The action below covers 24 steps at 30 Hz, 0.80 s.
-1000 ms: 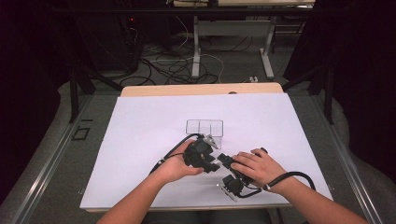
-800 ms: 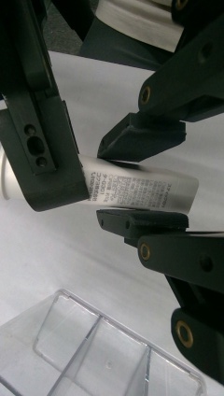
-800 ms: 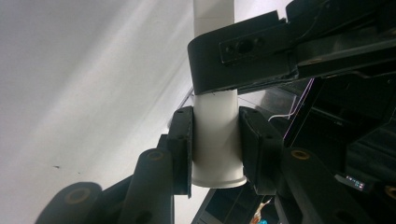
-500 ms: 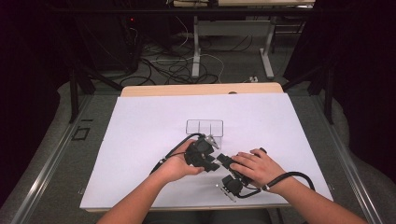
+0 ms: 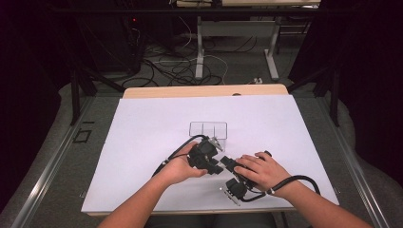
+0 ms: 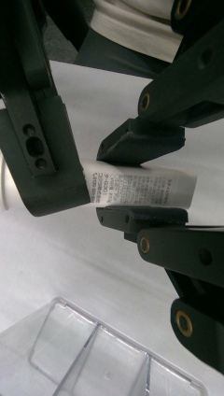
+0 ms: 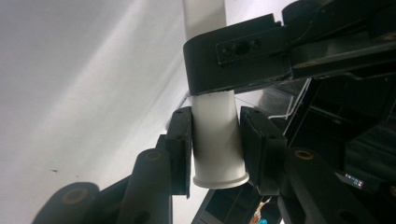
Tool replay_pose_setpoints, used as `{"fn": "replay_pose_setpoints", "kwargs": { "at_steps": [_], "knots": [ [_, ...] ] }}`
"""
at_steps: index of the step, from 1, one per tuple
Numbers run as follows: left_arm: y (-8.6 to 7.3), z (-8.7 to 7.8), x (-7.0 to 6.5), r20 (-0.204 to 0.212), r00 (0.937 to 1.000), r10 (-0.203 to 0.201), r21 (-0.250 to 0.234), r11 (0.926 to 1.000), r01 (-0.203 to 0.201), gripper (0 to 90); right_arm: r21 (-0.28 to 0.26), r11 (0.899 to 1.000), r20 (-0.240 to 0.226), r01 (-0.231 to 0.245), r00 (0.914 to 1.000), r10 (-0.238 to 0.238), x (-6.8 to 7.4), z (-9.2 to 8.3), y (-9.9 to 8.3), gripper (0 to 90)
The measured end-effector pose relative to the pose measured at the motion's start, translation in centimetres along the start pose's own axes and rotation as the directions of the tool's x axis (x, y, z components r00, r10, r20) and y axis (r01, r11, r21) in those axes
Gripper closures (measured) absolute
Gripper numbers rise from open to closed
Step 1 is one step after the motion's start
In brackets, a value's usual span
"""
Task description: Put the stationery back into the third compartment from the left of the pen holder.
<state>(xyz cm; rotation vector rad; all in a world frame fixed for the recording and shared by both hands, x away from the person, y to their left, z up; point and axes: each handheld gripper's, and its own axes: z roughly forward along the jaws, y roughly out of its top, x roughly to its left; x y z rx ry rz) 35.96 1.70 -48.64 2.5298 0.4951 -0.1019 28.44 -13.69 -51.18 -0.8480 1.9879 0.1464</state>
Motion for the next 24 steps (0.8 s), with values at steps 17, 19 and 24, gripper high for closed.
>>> {"fn": "replay_pose_setpoints", "kwargs": {
  "at_steps": [17, 19, 24],
  "knots": [
    [-0.1, -2.0, 1.0, -0.083, 0.9929, -0.086, -0.186, 0.9801, 0.069, 70.9, -0.064, 0.882, 0.11, -0.467, 0.8753, 0.471, -0.2, -2.1, -3.0, 44.3],
    [0.0, -2.2, 1.2, -0.087, 0.9912, -0.1, -0.211, 0.9742, 0.08, 70.9, -0.079, 0.841, 0.114, -0.535, 0.8331, 0.541, -0.3, -2.4, -3.6, 41.0],
    [0.0, -2.4, 1.5, -0.081, 0.9844, -0.156, -0.304, 0.9444, 0.125, 70.9, -0.143, 0.656, 0.093, -0.741, 0.6503, 0.754, -0.1, -2.7, -5.0, 35.1]
  ]
}}
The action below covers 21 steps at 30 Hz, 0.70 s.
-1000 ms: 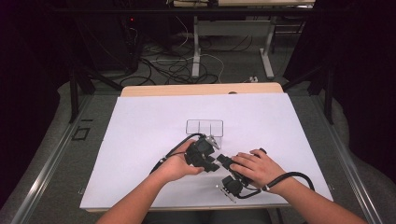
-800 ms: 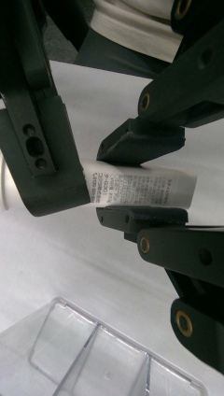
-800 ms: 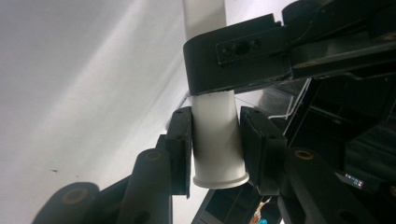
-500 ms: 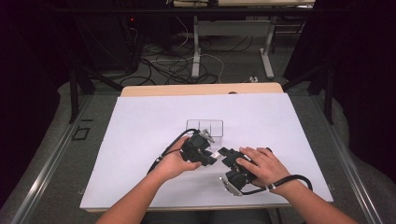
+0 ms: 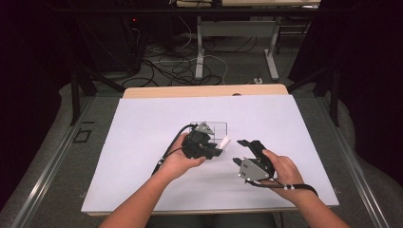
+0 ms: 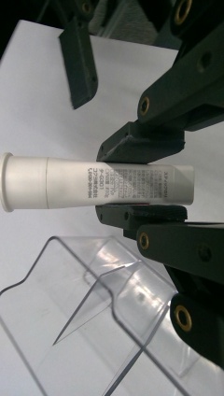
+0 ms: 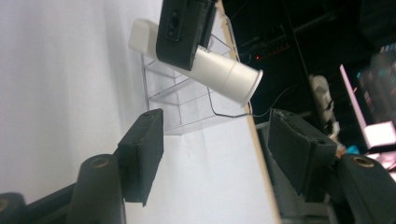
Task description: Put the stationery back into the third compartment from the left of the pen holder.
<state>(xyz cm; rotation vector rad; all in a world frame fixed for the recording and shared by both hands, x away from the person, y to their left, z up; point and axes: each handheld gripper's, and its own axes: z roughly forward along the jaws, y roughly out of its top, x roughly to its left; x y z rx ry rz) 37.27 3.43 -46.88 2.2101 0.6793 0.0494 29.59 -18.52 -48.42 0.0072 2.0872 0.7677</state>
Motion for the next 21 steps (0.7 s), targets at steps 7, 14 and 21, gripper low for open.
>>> {"fn": "replay_pose_setpoints", "kwargs": {
  "at_steps": [7, 14, 21],
  "knots": [
    [0.3, -0.3, 0.3, -0.06, 0.9964, -0.06, -0.149, 0.9876, 0.051, 70.9, -0.022, 0.98, 0.014, -0.198, 0.98, 0.198, -1.0, -0.4, -1.3, 29.1],
    [0.6, -0.4, 0.8, -0.082, 0.9897, -0.118, -0.251, 0.9634, 0.094, 70.9, -0.014, 0.92, 0.02, -0.393, 0.9193, 0.393, -0.9, 0.0, -2.8, 23.4],
    [0.8, 0.4, 1.3, -0.104, 0.9791, -0.175, -0.32, 0.9381, 0.133, 70.9, -0.001, 0.866, 0.021, -0.5, 0.866, 0.5, -1.0, 0.4, -3.8, 17.1]
  ]
}}
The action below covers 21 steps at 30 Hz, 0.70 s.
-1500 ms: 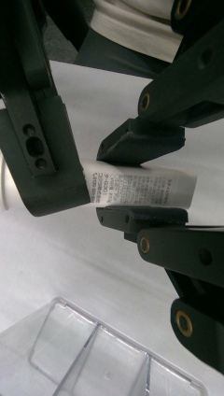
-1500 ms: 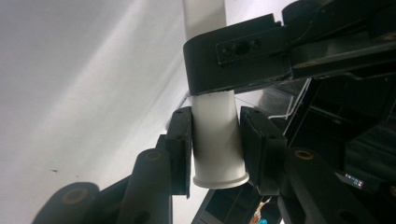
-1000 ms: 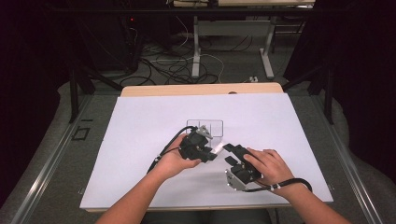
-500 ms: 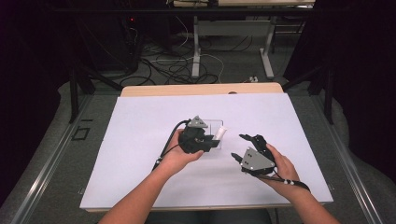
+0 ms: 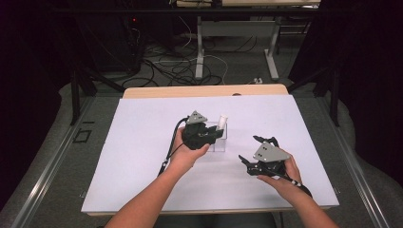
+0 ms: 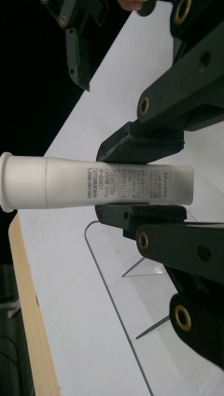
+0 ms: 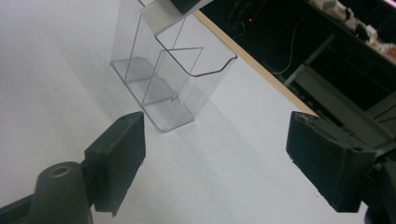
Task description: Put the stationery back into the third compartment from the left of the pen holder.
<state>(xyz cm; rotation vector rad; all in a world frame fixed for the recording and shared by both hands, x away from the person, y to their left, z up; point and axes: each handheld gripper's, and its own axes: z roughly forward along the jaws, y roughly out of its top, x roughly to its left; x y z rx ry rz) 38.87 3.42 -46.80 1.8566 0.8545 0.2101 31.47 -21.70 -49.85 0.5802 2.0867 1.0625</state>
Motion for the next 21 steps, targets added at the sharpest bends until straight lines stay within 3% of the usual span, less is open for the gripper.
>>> {"fn": "replay_pose_setpoints", "kwargs": {
  "at_steps": [2, 5, 8, 14, 16, 18, 21],
  "knots": [
    [0.0, 0.2, 0.0, -0.016, 0.9998, -0.01, -0.014, 0.9999, 0.01, 70.9, 0.0, 0.998, -0.011, -0.057, 0.9983, 0.057, -0.2, 0.2, -0.3, 15.0],
    [-0.2, 0.6, 0.2, -0.035, 0.9992, -0.016, -0.034, 0.9993, 0.015, 70.9, 0.004, 0.987, -0.03, -0.16, 0.9866, 0.16, -0.6, 0.3, -0.7, 14.7],
    [-0.5, 1.2, 0.2, -0.058, 0.9979, -0.027, -0.058, 0.998, 0.023, 70.9, 0.009, 0.964, -0.044, -0.266, 0.963, 0.266, -1.2, 0.5, -1.3, 13.6],
    [-1.3, 2.4, 0.2, -0.084, 0.9957, -0.039, -0.088, 0.9957, 0.031, 70.9, 0.034, 0.882, -0.041, -0.47, 0.8812, 0.471, -2.4, 0.5, -2.5, 6.7],
    [-1.4, 2.7, 0.3, -0.089, 0.9955, -0.034, -0.089, 0.9957, 0.026, 70.9, 0.057, 0.867, -0.043, -0.494, 0.8668, 0.497, -2.6, 0.6, -2.9, 0.4],
    [-1.6, 3.0, 0.3, -0.096, 0.9947, -0.038, -0.09, 0.9955, 0.029, 70.9, 0.072, 0.854, -0.031, -0.515, 0.8545, 0.519, -2.7, 0.6, -3.1, 0.0],
    [-1.7, 3.2, 0.4, -0.104, 0.9941, -0.031, -0.098, 0.995, 0.021, 70.9, 0.077, 0.847, -0.03, -0.527, 0.8474, 0.53, -2.8, 0.6, -3.3, 0.0]
  ]
}}
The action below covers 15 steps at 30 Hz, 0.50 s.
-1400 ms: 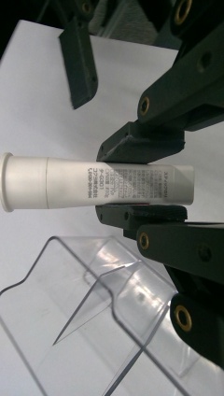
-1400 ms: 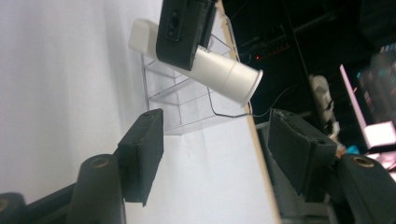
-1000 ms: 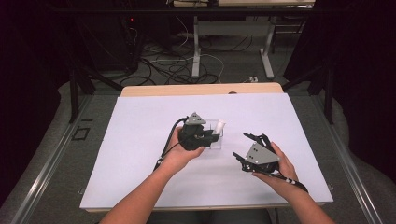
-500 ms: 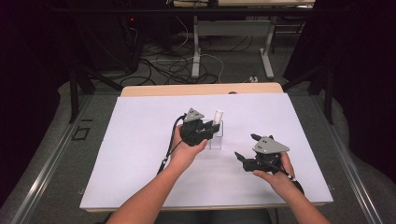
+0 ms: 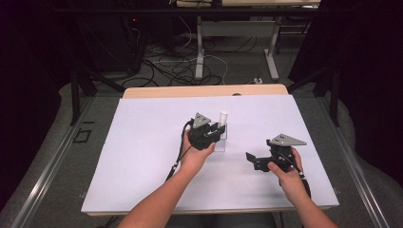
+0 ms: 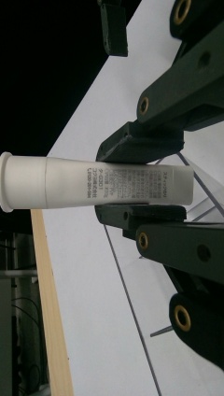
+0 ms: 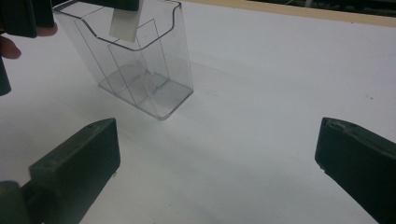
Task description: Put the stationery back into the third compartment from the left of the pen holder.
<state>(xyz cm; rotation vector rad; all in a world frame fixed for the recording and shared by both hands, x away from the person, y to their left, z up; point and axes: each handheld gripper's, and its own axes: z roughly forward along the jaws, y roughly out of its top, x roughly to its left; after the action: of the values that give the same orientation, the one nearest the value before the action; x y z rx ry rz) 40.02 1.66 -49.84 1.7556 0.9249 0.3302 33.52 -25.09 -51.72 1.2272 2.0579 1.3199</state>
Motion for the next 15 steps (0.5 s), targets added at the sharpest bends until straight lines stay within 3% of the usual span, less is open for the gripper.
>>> {"fn": "replay_pose_setpoints", "kwargs": {
  "at_steps": [15],
  "knots": [
    [-1.01, 0.86, 0.24, -0.026, 0.9997, 0.003, 0.024, 0.9997, -0.002, 70.9, 0.017, 1.0, -0.007, -0.006, 1.0, 0.006, -0.12, 0.33, -0.31, 0.0]
  ]
}}
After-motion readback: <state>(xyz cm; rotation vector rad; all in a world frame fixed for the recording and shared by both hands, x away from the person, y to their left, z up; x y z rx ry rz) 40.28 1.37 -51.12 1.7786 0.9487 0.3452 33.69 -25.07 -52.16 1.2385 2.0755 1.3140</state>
